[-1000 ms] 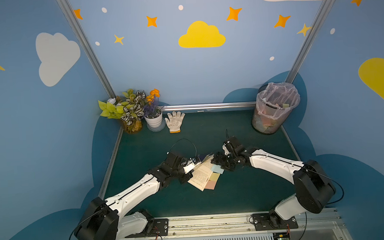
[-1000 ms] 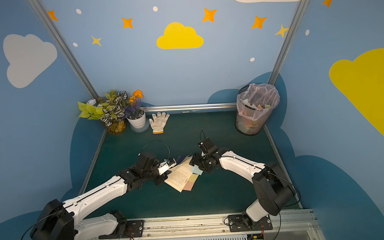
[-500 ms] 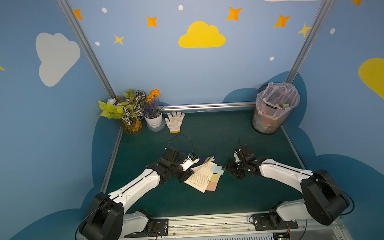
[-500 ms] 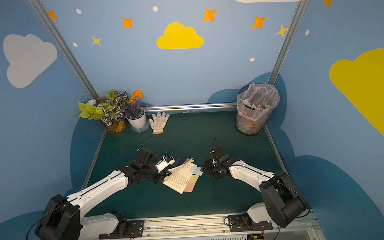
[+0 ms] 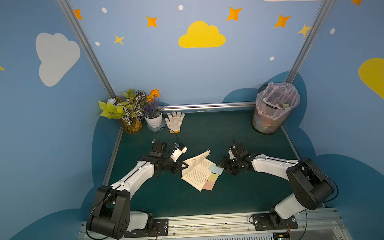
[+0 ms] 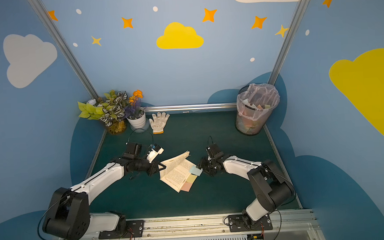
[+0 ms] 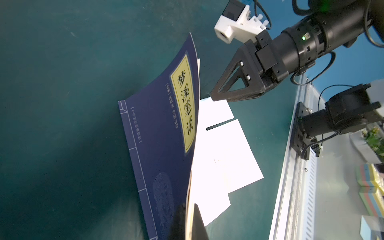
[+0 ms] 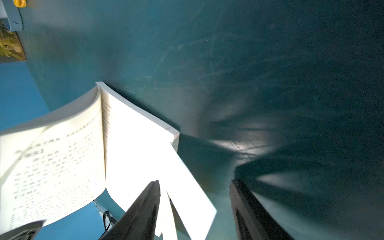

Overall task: Peel off the used sticky note
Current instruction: Tear off the note from the book.

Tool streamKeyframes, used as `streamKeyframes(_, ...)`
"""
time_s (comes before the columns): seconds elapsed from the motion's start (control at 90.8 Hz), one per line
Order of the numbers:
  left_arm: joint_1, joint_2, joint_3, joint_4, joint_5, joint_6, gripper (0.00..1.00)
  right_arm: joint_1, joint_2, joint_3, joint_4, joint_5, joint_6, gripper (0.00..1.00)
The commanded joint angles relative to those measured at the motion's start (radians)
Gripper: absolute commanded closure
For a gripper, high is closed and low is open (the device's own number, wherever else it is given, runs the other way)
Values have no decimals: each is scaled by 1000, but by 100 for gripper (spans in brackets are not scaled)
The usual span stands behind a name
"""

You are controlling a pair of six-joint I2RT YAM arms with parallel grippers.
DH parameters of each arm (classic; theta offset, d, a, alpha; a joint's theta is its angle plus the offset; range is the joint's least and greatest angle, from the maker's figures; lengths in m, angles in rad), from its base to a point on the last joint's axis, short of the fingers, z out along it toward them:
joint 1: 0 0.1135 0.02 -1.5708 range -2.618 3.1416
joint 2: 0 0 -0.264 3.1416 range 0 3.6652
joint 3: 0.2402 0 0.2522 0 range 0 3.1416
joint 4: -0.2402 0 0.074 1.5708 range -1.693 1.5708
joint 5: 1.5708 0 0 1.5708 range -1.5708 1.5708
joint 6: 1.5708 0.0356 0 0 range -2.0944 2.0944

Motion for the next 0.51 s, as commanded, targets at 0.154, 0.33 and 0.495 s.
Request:
streamKeyframes(0.154,61,93,17,-12,121,-64,97,35,60,55,41,-17,21,50)
streamKeyframes(0.33,91,107,18,0,121,-86,97,46,61,43,56,-8,39,56)
streamKeyframes(0.495,99,99,12,6,117,-92,97,36,26,13,55,26,54,97)
